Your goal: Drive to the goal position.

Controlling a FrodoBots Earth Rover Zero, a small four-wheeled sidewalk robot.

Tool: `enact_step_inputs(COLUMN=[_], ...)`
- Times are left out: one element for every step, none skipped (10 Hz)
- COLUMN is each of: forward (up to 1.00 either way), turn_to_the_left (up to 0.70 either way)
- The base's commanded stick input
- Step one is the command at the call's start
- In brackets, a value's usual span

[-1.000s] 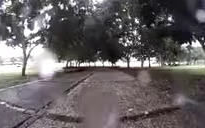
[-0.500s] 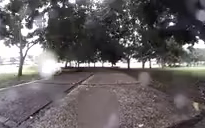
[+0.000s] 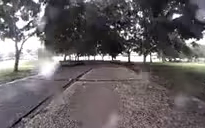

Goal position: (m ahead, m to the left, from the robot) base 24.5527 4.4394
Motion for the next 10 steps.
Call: enact_step_inputs(forward=[0.70, 0.70, 0.70, 0.70, 0.70, 0.70, 0.70, 0.70, 0.70, 0.70], turn_to_the_left=[0.00, 0.00, 0.00, 0.00, 0.00, 0.00, 0.00, 0.00, 0.00, 0.00])
